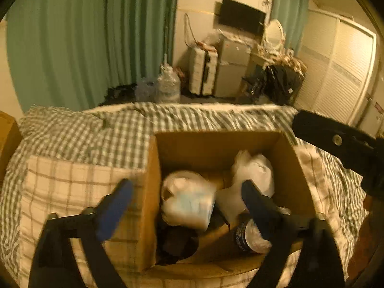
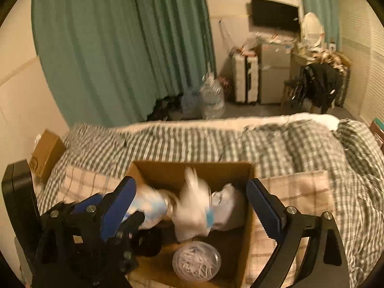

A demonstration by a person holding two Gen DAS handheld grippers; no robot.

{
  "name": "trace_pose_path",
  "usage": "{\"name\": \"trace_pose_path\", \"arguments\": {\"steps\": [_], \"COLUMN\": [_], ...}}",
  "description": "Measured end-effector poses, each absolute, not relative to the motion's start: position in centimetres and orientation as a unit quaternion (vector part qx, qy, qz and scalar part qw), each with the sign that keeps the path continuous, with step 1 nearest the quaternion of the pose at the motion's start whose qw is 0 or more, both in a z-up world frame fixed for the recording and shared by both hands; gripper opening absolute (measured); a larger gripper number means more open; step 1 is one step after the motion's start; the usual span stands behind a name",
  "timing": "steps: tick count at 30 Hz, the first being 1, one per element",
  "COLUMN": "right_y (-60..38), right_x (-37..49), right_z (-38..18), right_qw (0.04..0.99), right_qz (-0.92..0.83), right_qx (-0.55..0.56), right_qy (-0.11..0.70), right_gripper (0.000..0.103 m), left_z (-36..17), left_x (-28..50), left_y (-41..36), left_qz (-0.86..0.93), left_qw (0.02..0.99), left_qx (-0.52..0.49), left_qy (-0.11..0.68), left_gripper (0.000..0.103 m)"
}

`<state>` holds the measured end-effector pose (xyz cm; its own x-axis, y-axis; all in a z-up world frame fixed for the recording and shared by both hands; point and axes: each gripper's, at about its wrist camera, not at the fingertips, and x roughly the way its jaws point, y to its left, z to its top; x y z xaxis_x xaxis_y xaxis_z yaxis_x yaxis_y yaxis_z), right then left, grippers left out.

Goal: Organize objects
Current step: 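Lower the tissue pack and bunny into the box and release both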

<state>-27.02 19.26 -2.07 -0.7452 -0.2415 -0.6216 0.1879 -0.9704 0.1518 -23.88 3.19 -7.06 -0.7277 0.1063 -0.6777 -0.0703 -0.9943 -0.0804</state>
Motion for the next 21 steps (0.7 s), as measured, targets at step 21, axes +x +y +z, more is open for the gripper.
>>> {"name": "trace_pose_path", "arguments": {"steps": [21], "right_y": [24.1], "right_x": [-13.6], "right_z": [12.5], "right_qw": [0.058], "right_qz": [-0.974], "right_qx": [0.219], "right_qy": [-0.023], "right_gripper": [0.103], "left_z": [10.4], "left_x": [-13.1], "left_y": [1.7], "left_qz": [0.975], "left_qw": [0.028], "left_qx": [-0.221], "left_qy": [-0.014], "left_gripper": [0.103]}}
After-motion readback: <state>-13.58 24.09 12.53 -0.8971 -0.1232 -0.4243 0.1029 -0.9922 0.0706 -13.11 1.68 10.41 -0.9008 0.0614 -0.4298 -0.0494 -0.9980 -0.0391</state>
